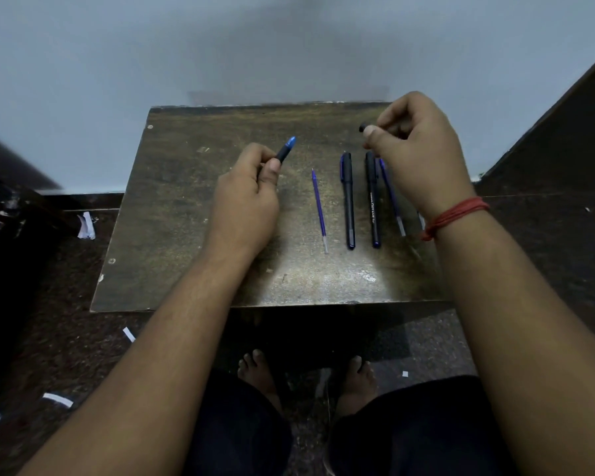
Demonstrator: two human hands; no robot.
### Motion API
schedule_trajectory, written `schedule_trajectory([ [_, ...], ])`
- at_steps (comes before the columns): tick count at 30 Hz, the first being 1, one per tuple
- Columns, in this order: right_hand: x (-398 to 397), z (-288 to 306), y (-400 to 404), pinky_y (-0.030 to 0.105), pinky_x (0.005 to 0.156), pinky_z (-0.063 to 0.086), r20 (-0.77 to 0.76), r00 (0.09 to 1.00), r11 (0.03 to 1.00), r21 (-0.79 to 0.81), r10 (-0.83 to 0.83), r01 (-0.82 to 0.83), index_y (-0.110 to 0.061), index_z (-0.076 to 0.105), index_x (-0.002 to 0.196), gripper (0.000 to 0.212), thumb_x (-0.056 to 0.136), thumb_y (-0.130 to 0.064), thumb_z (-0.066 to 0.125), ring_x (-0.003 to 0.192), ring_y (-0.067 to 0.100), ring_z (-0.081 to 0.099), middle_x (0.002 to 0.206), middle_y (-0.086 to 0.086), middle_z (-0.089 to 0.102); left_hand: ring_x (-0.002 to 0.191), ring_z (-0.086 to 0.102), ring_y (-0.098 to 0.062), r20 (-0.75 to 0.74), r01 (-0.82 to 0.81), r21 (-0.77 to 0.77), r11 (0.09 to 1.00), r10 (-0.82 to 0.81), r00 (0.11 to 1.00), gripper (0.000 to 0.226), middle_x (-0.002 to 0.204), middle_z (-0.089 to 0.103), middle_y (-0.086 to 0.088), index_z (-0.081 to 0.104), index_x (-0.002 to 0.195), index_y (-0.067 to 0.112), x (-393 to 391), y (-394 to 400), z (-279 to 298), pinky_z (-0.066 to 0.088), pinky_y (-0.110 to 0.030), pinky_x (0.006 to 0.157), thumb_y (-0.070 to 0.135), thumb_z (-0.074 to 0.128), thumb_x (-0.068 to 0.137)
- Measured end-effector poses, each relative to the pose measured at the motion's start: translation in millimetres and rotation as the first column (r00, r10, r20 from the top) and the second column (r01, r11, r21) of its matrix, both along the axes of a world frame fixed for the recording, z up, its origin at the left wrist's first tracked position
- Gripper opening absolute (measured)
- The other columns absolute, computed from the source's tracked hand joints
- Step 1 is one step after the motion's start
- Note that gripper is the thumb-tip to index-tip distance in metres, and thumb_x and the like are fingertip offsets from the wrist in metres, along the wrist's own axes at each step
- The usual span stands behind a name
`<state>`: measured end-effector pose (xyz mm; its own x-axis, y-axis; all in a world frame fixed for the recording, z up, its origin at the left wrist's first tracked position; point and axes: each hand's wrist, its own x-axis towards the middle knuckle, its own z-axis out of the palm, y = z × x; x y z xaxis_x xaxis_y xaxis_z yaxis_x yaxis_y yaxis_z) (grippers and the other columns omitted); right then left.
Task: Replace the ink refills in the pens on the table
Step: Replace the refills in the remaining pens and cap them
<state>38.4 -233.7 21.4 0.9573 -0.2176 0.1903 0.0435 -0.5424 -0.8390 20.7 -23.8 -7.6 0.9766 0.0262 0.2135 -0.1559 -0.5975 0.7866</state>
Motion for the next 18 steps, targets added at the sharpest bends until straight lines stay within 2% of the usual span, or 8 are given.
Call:
schedule_trajectory([
  [2,-2,0,6,0.03,0.072,0.049,-0.023,1.0,0.989,-0.151,-0.009,0.005,-0.021,0.055,0.09,0.016,0.087,-0.028,0.069,0.08,0.013,0.058,0.082,-0.009,0.059,0.058,0.043,-0.002,-0.003,-0.032,-0.018,0.999,0.032,0.999,0.016,0.068,0.051,0.008,0.059,0.099,0.015,2,2,-2,0.031,-0.021,0.052,0.024,0.046,0.103],
  [4,-5,0,16,0.026,0.06,0.041,-0.032,0.999,0.959,-0.282,0.006,-0.014,-0.013,0.055,0.092,0.016,0.088,-0.023,0.067,0.079,0.015,0.054,0.085,-0.004,0.059,0.057,0.041,-0.002,-0.007,-0.031,-0.023,0.999,0.031,0.999,0.016,0.067,0.049,0.008,0.058,0.098,0.015,2,1,-3,0.029,-0.02,0.051,0.024,0.046,0.103],
  [5,-6,0,22,0.028,0.058,0.036,-0.021,1.0,0.943,-0.333,0.017,-0.023,-0.013,0.055,0.091,0.015,0.088,-0.022,0.067,0.08,0.016,0.053,0.087,-0.001,0.06,0.057,0.041,-0.002,-0.008,-0.025,-0.019,0.999,0.025,1.0,0.016,0.068,0.05,0.008,0.058,0.098,0.016,1,0,-2,0.029,-0.019,0.05,0.024,0.046,0.103],
  [7,-5,-2,32,0.028,0.064,0.028,-0.009,0.999,0.908,-0.415,0.05,-0.05,-0.014,0.052,0.087,0.014,0.088,-0.019,0.064,0.083,0.019,0.051,0.09,0.001,0.056,0.058,0.042,-0.002,-0.011,-0.017,-0.013,1.0,0.017,1.0,0.016,0.068,0.05,0.008,0.058,0.098,0.016,0,-2,-1,0.029,-0.018,0.049,0.025,0.046,0.103],
  [9,-5,-4,43,0.026,0.07,0.03,-0.044,0.997,0.877,-0.474,0.061,-0.074,-0.016,0.047,0.086,0.014,0.091,-0.018,0.061,0.084,0.018,0.046,0.093,0.0,0.05,0.057,0.041,-0.002,-0.012,-0.016,-0.019,1.0,0.016,1.0,0.016,0.069,0.051,0.008,0.058,0.097,0.017,0,-2,0,0.028,-0.017,0.049,0.025,0.046,0.103],
  [11,-7,-7,51,0.029,0.07,0.03,-0.062,0.996,0.847,-0.526,0.057,-0.081,-0.017,0.044,0.088,0.015,0.093,-0.017,0.058,0.083,0.018,0.043,0.092,0.0,0.047,0.057,0.041,-0.001,-0.008,-0.02,-0.034,0.999,0.019,1.0,0.015,0.069,0.051,0.007,0.058,0.095,0.017,0,-1,0,0.029,-0.017,0.049,0.024,0.046,0.103],
  [15,-7,-14,58,0.032,0.067,0.032,-0.015,0.999,0.766,-0.641,0.039,-0.04,-0.018,0.044,0.091,0.014,0.093,-0.021,0.057,0.089,0.028,0.055,0.093,0.007,0.06,0.057,0.041,-0.002,-0.01,-0.026,-0.057,0.998,0.025,1.0,0.015,0.071,0.053,0.005,0.059,0.096,0.016,0,-1,1,0.03,-0.019,0.05,0.023,0.047,0.103],
  [18,-8,-16,58,0.032,0.066,0.032,-0.01,0.999,0.741,-0.671,0.037,-0.034,-0.018,0.044,0.091,0.014,0.095,-0.024,0.056,0.095,0.028,0.056,0.091,0.006,0.062,0.059,0.042,-0.004,-0.013,-0.023,-0.062,0.998,0.022,1.0,0.015,0.072,0.054,0.003,0.058,0.095,0.017,0,-2,1,0.03,-0.022,0.051,0.024,0.047,0.103],
])
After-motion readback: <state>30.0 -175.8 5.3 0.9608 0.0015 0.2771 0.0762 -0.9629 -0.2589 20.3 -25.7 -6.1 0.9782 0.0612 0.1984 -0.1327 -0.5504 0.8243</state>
